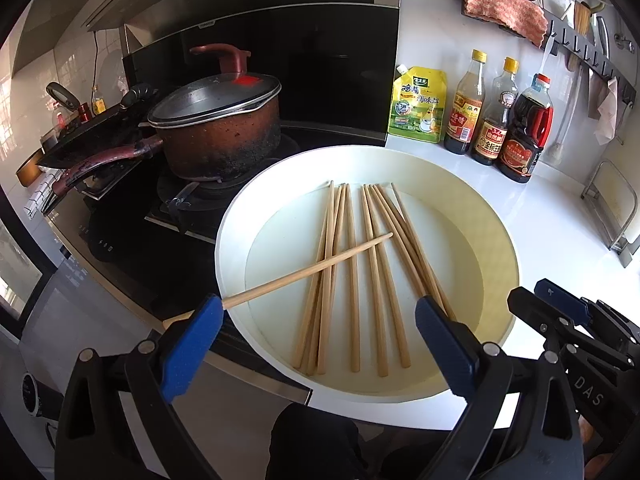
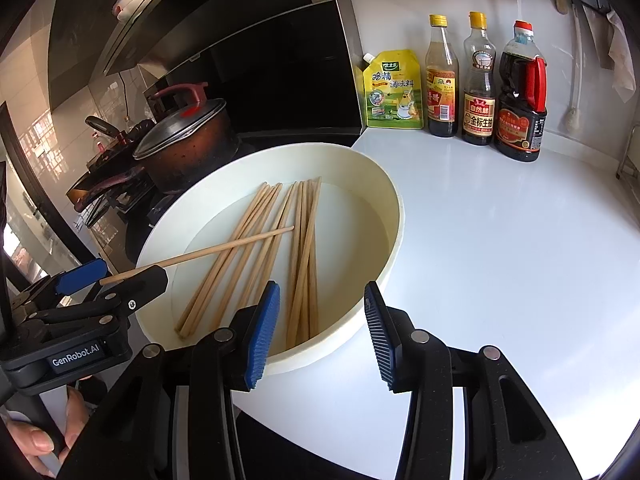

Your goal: Organize utensils

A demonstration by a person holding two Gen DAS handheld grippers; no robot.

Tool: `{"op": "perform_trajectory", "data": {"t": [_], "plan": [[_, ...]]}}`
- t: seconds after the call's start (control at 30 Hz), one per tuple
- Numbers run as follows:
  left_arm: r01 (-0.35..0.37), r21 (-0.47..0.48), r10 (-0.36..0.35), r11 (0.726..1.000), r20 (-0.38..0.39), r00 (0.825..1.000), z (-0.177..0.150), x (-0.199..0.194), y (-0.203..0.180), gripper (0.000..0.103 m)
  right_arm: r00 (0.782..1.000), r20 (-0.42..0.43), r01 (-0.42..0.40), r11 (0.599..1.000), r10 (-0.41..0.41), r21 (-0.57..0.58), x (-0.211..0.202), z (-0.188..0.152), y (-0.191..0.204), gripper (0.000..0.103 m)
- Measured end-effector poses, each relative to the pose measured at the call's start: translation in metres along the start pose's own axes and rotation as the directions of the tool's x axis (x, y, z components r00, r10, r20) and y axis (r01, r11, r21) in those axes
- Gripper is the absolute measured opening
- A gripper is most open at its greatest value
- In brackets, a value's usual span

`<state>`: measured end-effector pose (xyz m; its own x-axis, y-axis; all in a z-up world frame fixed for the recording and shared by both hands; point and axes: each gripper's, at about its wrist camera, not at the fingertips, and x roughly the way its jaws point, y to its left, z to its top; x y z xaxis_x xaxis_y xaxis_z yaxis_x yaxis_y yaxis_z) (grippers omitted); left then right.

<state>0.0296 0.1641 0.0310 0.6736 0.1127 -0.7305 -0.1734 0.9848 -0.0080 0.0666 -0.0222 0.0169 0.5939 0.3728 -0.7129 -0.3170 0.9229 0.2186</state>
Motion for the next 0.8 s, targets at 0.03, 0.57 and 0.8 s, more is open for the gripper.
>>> {"op": "perform_trajectory", "data": {"t": [0.03, 0.57, 0.8], "plan": [[0.001, 0.0, -0.001, 1.0, -0.001, 1.0, -0.0004, 0.0, -0.0001, 0.095, 1.0, 0.0, 0.0, 1.0, 0.0, -0.001, -0.0003, -0.0005, 0.0001, 0.042], [0.006, -0.019, -0.006, 1.0, -0.008, 1.0, 0.0002, 0.0013, 0.0017, 0.095, 1.0, -0.001, 0.0, 1.0, 0.0, 0.003, -0.0002, -0.002, -0.0003, 0.042], [0.005, -0.016, -0.005, 1.0, -0.017, 1.0, -0.0012, 0.0028, -0.0008, 0.095, 1.0, -0.001, 0.002, 1.0, -0.002, 0.006, -0.0001, -0.0031, -0.0007, 0.042]]}}
